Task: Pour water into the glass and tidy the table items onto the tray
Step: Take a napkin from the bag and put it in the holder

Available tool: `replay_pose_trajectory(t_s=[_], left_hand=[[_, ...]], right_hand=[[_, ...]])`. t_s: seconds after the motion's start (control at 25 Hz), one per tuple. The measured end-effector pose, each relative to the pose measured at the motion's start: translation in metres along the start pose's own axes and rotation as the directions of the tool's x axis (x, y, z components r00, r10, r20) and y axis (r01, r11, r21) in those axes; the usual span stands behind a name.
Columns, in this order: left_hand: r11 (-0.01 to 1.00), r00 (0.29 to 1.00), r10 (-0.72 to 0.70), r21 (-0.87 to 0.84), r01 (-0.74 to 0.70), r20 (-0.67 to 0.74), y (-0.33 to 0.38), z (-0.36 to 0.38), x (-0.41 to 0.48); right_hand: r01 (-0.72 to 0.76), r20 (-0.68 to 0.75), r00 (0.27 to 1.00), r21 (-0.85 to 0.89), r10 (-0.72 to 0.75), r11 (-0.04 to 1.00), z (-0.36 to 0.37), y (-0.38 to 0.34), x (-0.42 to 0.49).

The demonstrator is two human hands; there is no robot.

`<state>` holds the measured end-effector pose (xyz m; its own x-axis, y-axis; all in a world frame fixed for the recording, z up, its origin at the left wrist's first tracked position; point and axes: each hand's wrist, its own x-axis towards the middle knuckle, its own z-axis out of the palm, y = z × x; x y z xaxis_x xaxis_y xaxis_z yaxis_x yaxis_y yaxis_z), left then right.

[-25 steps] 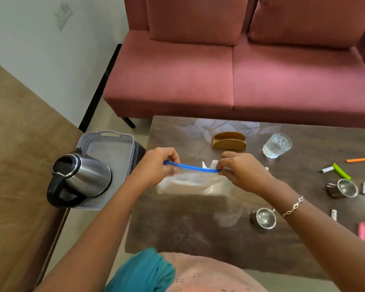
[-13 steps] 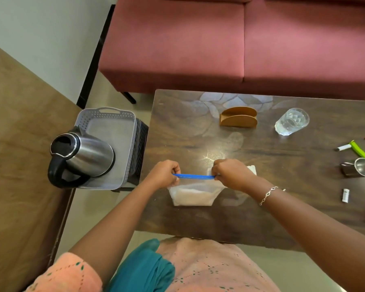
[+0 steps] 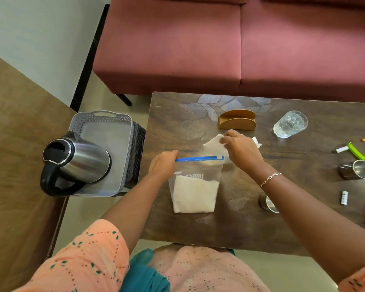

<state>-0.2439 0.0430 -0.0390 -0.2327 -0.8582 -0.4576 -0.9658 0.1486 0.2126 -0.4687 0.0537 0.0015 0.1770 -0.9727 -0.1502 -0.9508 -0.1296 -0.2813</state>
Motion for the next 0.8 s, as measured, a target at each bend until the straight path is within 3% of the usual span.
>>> replay_pose_trajectory(t_s=[0.2,0.28,0.44,0.56,0.68,0.8], left_hand=[[0.999,1.000,0.004,-0.054,-0.004,-0.015,0.007,-0.003,0.005],[0.974,0.998,0.019,-0.224,-0.030,-0.053,0.017,-0.011,0.005],[0.820,0.985,0.069,-0.553,-0.147,-0.160,0.049,-0.051,-0.006],[0.720,0.972,0.154,-0.653,-0.234,-0.179,0.061,-0.088,-0.016],[0.668,0.949,0.280,-0.680,-0.303,-0.147,0.064,-0.121,-0.023],[0.626,0.926,0.363,-0.711,-0.321,-0.100,0.071,-0.147,-0.025]], right_hand=[[0.025,-0.171,0.985,0.094,-0.008,0.995,-0.018,0.009,-0.002],[0.058,-0.244,0.970,0.154,-0.019,0.986,-0.027,0.010,-0.004],[0.114,-0.342,0.940,0.342,0.010,0.933,-0.055,0.003,-0.008],[0.133,-0.269,0.963,0.571,0.031,0.810,-0.093,-0.001,-0.011],[0.151,-0.124,0.988,0.719,-0.090,0.678,-0.133,0.000,-0.013],[0.160,-0.098,0.985,0.836,-0.145,0.525,-0.164,0.001,-0.016]])
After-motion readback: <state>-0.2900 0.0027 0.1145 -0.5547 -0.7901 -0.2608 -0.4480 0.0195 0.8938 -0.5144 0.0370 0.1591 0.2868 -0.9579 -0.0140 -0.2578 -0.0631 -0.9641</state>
